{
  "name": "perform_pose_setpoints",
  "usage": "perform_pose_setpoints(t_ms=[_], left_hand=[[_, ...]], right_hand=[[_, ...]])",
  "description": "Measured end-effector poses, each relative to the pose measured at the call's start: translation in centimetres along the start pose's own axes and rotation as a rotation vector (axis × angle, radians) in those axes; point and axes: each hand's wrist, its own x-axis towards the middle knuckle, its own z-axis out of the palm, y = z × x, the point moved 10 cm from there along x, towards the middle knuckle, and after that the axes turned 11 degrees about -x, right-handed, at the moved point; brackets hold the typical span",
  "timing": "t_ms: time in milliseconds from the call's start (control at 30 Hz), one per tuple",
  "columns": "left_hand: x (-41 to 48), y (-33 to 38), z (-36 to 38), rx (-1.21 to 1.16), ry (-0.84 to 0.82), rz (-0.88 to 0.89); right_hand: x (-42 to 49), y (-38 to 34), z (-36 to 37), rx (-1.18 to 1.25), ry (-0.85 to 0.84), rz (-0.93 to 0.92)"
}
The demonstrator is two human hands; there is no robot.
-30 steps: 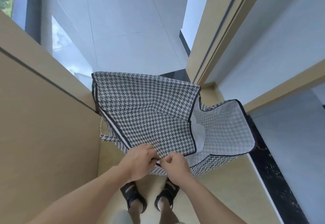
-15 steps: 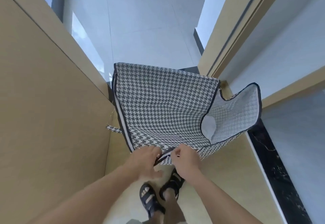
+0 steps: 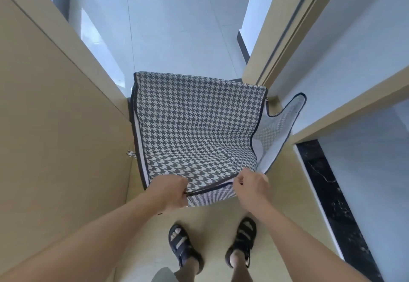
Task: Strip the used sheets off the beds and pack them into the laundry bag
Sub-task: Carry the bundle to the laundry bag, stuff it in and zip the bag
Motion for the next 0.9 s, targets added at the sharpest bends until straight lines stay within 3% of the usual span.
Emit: perform_pose_setpoints(t_ms=[133,267,467,567,633,800,900], left_hand=[[2.7,5.0,-1.3,-0.096,0.129,0.033],[5.5,8.6,0.2,0.010,0.078,0.036],[5.7,7.7,0.9,0.064,0.006,-0.003],[5.4,6.3,1.7,0.082,-0.087,-0.106],[6.3,8.3,1.3,0.054,-0.071,-0.085],[10.5,16.2,-0.1,-0.024,0.057,0.015],[11.5,18.0,-0.7,-0.020,0.114,0.045]], right_hand=[[-0.2,-1.4,-0.4,0.009,0.082,-0.124],[-0.8,0.1,-0.3,0.000,0.160,-0.244],[2.2,7.7,-5.6,-0.054,0.034,-0.029],[2.9,9.0,-7.6,-0.119,0.014,-0.008],[3.1,8.7,-7.8,-0.120,0.019,-0.019],[1.9,5.8,-7.1,-0.117,0.027,-0.206],[2.0,6.5,-8.1,-0.074,0.155,-0.304]])
